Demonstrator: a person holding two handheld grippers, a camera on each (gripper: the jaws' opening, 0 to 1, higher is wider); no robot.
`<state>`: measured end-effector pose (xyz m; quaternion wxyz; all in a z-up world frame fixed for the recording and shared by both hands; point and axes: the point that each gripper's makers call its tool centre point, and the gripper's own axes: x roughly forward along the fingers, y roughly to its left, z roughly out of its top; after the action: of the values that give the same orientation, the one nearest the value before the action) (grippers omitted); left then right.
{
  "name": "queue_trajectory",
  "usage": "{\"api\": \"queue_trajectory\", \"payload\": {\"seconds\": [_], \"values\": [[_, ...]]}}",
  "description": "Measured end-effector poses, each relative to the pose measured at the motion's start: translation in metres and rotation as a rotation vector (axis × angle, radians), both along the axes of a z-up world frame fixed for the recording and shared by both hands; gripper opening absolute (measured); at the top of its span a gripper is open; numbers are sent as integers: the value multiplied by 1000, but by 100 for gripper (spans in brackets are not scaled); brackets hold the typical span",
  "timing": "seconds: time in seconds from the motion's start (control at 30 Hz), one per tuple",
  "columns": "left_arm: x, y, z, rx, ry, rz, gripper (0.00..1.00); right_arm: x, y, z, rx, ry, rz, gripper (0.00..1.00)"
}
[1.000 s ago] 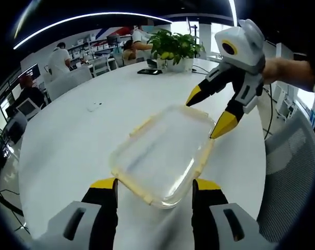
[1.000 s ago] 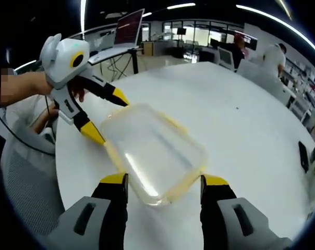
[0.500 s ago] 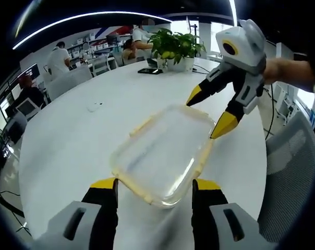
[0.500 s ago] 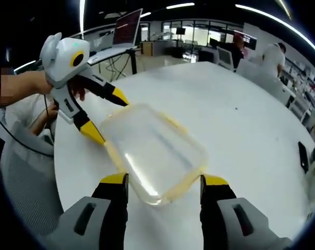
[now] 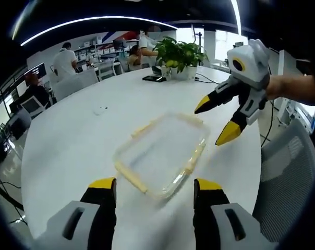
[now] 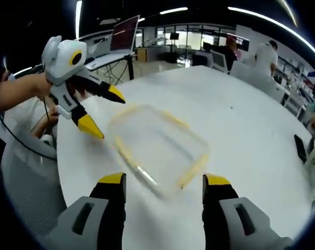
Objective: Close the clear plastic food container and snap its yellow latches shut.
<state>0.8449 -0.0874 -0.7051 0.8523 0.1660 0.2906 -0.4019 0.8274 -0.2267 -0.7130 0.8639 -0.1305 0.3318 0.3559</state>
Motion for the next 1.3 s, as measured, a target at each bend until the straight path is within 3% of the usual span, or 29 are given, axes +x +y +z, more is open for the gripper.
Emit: {"api": "queue_trajectory", "payload": {"seconds": [0.37,0.47,0.63,0.83,1.3], "values": [[-40,13,7,-54,-8,24,60,-35,-21,10,67,-45,-52,61],[-51,17,15,-99,-29,46,61,-45,-24,14,84,-71,-56,63],[-71,21,21,-113,-71,44,62,-61,-31,14,88,-89,-56,67],[-94,28,22,-145,-68,77,68,-79,-41,18,123,-112,-87,73],[-119,34,27,-192,-101,98,86,-100,-55,25,172,-184,-109,89]]}}
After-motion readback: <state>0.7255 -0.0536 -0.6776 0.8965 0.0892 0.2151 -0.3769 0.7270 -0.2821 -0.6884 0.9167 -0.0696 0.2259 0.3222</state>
